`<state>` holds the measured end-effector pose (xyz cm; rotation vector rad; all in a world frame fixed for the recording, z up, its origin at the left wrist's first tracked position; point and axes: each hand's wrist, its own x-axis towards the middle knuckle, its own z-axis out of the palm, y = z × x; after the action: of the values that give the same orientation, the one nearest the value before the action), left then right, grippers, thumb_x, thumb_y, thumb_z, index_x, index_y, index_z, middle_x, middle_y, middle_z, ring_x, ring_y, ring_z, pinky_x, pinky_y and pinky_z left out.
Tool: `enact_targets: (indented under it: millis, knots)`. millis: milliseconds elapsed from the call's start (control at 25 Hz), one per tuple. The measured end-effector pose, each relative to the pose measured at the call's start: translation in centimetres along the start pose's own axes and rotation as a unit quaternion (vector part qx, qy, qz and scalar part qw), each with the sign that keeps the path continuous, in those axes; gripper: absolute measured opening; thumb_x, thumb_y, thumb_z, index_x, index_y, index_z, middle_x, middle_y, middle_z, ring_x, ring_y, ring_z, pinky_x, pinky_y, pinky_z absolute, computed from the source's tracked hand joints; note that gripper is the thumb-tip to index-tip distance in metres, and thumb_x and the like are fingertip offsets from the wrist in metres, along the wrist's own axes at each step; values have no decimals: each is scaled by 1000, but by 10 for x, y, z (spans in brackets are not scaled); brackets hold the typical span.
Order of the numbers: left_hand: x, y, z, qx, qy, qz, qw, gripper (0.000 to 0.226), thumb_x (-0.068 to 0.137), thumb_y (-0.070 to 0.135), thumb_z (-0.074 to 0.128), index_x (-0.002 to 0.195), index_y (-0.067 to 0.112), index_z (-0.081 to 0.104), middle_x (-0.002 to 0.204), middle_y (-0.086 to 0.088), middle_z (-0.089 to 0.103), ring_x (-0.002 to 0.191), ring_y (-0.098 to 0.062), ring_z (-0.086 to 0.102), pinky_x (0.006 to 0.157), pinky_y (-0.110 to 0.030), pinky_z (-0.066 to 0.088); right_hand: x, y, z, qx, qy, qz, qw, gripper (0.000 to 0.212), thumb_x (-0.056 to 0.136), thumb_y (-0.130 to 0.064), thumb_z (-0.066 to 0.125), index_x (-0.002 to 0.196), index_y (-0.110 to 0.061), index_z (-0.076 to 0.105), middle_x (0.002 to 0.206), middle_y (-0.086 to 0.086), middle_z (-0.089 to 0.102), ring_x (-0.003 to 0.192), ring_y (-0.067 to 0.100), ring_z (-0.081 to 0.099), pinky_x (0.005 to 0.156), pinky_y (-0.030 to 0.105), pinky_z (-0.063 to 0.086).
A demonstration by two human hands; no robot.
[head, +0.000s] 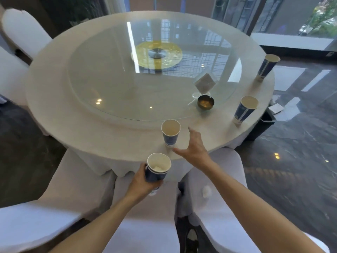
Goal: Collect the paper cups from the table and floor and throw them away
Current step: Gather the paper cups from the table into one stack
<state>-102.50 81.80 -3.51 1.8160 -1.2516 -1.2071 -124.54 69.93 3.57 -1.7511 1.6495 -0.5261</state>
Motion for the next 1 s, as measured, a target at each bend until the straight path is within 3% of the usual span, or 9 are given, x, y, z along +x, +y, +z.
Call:
enact_targets:
  millis: [240,360,480,640,800,1000]
  knots:
    - [-14,12,3,-59,92,-20,994,72,55,53,95,112,62,53,111,30,70,104,-2,70,81,-27,60,78,-12,17,-19,-62,-47,997,123,74,-35,90,162,-6,9,162,18,26,149,34,31,121,44,33]
    - [-19,27,-10,-77,124,-18,989,67,55,52,94,107,67,53,108,34,69,101,6,69,74,-16,57,98,-14,30,-43,-94,-33,994,107,78,-31,87,158,-4,23,153,17,37,139,36,44,110,43,42]
    - [-12,50,-29,-102,139,-14,985,71,55,52,92,116,51,56,105,29,73,99,3,71,73,-16,57,93,-9,32,-31,-83,-24,996,85,79,-30,84,147,-6,38,141,16,42,126,38,53,98,41,46]
    - [20,101,-37,-149,171,23,974,87,55,46,94,130,25,56,121,6,72,107,-14,72,86,-36,61,50,7,15,-3,-109,-18,994,108,73,-37,89,157,-11,27,149,14,43,132,32,51,106,40,43]
    - [44,146,-17,-191,132,57,971,84,58,43,95,130,24,57,121,5,73,106,-16,74,85,-38,64,4,26,-9,9,-107,-1,994,118,62,-50,92,153,-17,26,135,5,56,123,26,58,102,40,51]
    - [48,158,33,-170,15,71,983,92,54,49,94,133,20,57,122,0,74,105,-19,75,87,-43,64,-29,29,-27,84,-62,34,994,123,48,-57,91,147,-20,26,111,-13,64,107,15,69,92,41,60]
